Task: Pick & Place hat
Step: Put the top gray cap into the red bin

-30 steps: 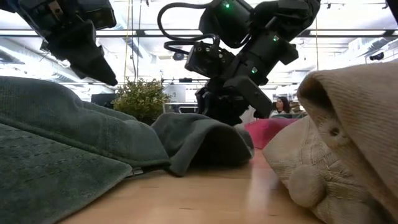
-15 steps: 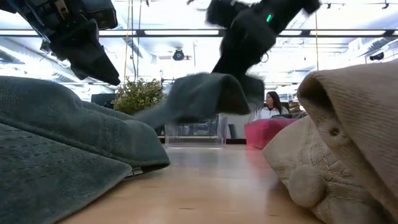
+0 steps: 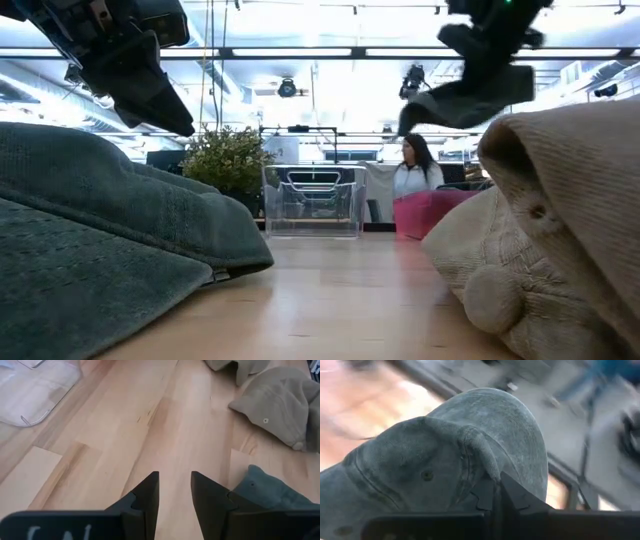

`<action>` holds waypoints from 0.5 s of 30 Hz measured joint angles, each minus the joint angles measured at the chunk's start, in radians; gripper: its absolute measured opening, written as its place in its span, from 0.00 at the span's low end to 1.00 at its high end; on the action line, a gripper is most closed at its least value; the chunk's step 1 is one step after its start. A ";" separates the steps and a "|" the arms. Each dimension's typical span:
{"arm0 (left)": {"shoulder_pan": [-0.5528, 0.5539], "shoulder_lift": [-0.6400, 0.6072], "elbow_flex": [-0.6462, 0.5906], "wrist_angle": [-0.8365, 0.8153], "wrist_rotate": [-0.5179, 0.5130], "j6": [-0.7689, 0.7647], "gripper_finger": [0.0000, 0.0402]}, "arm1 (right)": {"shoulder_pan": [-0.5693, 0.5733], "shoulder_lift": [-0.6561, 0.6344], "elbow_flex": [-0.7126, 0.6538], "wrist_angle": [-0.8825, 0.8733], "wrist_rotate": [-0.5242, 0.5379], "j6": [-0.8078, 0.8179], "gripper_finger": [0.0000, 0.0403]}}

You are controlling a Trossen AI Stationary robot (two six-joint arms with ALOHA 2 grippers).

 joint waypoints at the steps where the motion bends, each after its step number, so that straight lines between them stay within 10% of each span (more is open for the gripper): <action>1: 0.000 0.000 0.000 0.000 -0.002 0.000 0.29 | -0.013 0.001 -0.001 -0.044 0.000 0.074 0.02; 15: 0.000 0.000 0.000 -0.003 -0.009 0.001 0.29 | -0.231 0.007 -0.331 0.343 -0.027 0.036 0.02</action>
